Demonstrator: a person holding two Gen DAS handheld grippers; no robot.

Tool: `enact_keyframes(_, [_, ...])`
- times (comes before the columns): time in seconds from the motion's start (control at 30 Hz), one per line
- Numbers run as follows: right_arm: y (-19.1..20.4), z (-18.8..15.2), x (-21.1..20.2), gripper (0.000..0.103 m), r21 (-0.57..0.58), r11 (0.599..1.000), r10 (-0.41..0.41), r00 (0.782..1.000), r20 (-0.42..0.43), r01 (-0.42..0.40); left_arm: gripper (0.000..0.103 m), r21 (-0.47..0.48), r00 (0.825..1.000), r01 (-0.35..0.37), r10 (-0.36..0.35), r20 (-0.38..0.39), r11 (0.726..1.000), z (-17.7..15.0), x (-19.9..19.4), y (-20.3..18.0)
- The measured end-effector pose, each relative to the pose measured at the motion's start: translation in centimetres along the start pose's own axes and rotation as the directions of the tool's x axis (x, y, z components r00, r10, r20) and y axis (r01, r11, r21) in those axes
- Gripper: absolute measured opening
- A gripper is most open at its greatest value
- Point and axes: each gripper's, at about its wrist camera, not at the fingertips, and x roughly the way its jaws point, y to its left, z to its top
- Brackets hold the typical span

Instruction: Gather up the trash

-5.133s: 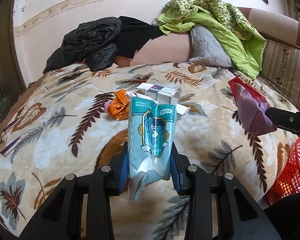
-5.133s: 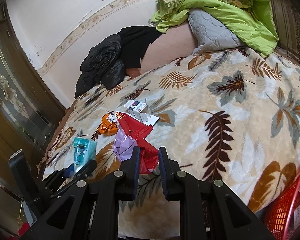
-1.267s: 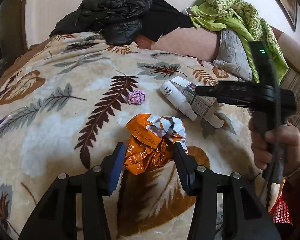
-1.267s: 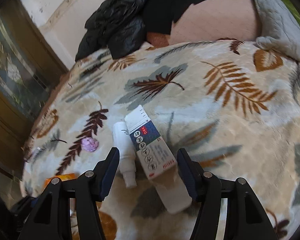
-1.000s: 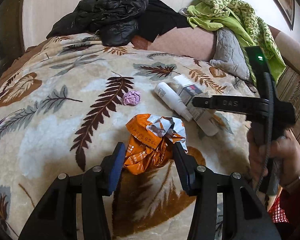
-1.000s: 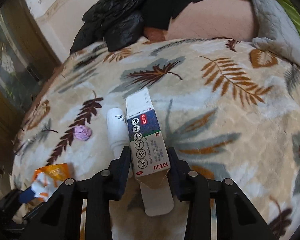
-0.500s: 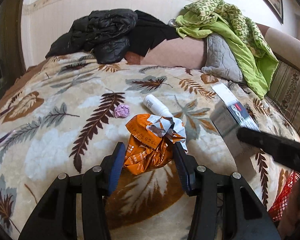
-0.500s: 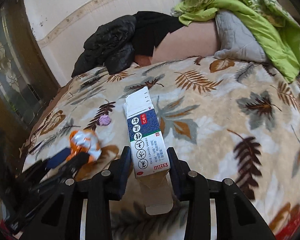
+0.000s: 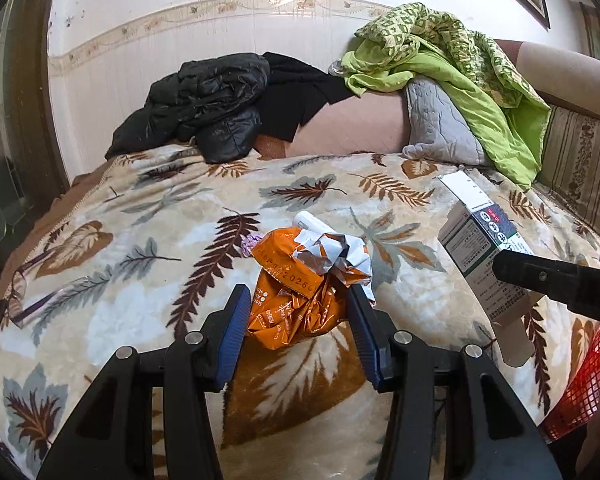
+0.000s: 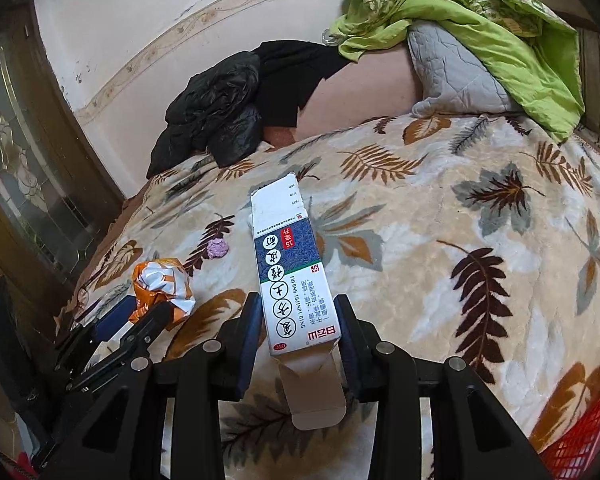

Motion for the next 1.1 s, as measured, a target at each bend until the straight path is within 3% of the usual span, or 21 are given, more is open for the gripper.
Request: enact_keyframes(1.1, [0.65,0.14,0.56,0.039,-0.019,1.0,0.024,1.0,0.002,-0.024,0.049,0.038,0.999,-0.03,0.03,0.015,0.999,0.18,0.21,-0.5])
